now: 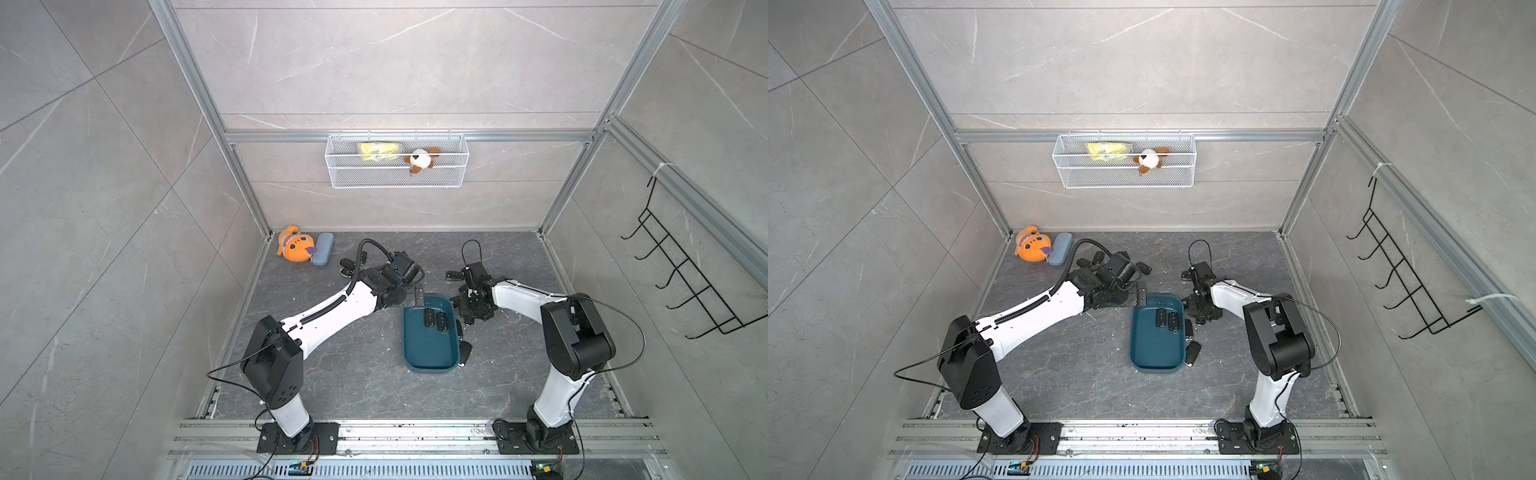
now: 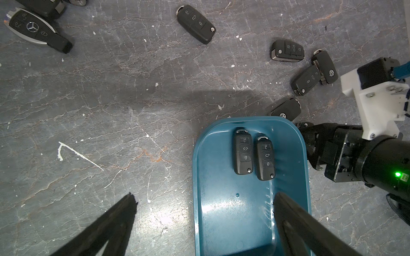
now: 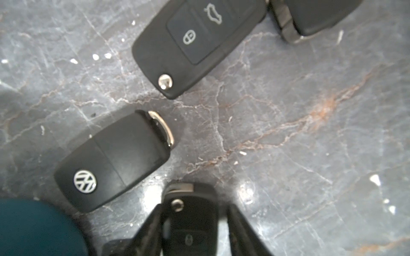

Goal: Place the car key into the storage box
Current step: Pick up the car key from the center of the board, then place the car key in the storage box.

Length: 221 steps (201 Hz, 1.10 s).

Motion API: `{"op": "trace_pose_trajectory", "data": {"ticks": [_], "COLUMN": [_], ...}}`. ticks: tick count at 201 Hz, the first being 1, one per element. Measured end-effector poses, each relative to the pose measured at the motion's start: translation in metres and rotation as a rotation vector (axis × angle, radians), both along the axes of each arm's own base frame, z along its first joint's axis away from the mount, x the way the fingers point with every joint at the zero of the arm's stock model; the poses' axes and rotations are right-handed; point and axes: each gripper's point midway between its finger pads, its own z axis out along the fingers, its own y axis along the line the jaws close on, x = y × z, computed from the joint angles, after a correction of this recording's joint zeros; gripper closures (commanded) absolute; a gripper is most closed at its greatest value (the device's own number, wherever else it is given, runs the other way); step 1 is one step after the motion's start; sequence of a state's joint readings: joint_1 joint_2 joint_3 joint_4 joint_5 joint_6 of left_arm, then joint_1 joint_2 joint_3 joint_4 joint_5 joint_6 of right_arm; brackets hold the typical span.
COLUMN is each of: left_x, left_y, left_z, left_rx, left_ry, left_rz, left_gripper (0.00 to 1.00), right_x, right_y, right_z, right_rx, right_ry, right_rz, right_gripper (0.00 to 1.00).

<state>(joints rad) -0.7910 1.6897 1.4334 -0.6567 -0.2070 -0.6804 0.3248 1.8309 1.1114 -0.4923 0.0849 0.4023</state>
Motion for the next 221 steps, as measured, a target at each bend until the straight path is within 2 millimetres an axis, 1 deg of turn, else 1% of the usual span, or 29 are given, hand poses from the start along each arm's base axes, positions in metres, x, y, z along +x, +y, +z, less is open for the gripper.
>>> {"op": "trace_pose_trajectory", "data": {"ticks": [17, 26, 56, 70, 84, 105, 125, 139, 155, 191, 205, 221], "left_x": [0.0, 0.001, 0.002, 0.002, 0.002, 0.002, 0.002, 0.001, 0.0, -0.005, -0.006, -0.009], "left_y": [0.0, 0.0, -0.001, 0.0, 0.0, 0.001, 0.005, 0.008, 0.013, 0.024, 0.028, 0.034], "left_z": [0.0, 0.0, 0.001, 0.001, 0.001, -0.001, -0.006, -0.009, -0.011, -0.006, -0.003, 0.0], "left_rx": [-0.001, -0.002, -0.006, -0.005, -0.005, -0.003, 0.003, 0.007, 0.009, 0.0, -0.004, -0.006], "left_ry": [-0.001, -0.002, -0.005, -0.005, -0.005, -0.003, 0.002, 0.007, 0.007, -0.004, -0.01, -0.017], "left_rz": [0.0, 0.001, 0.001, 0.0, -0.001, 0.001, 0.007, 0.012, 0.019, 0.034, 0.039, 0.049], "left_gripper": [0.0, 0.0, 0.0, 0.0, 0.0, 0.0, 0.0, 0.0, 0.0, 0.0, 0.0, 0.0], "right_x": [-0.001, -0.003, -0.012, -0.015, -0.015, -0.015, -0.018, -0.02, -0.022, -0.027, -0.027, -0.028], "right_y": [0.0, 0.001, -0.001, -0.001, -0.001, 0.002, 0.01, 0.021, 0.04, 0.092, 0.112, 0.131], "right_z": [0.001, 0.001, 0.003, 0.01, 0.022, 0.046, 0.065, 0.073, 0.082, 0.102, 0.103, 0.095], "right_rx": [0.012, 0.016, 0.022, 0.029, 0.04, 0.073, 0.104, 0.118, 0.132, 0.173, 0.186, 0.189], "right_ry": [-0.004, -0.003, 0.011, 0.009, -0.013, -0.062, -0.097, -0.107, -0.118, -0.149, -0.149, -0.132], "right_rz": [-0.018, -0.015, -0.02, -0.024, -0.028, -0.035, -0.029, -0.011, 0.021, 0.113, 0.139, 0.16], "right_gripper": [0.78, 0.82, 0.81, 0.8, 0.78, 0.75, 0.74, 0.74, 0.73, 0.72, 0.72, 0.72]}}
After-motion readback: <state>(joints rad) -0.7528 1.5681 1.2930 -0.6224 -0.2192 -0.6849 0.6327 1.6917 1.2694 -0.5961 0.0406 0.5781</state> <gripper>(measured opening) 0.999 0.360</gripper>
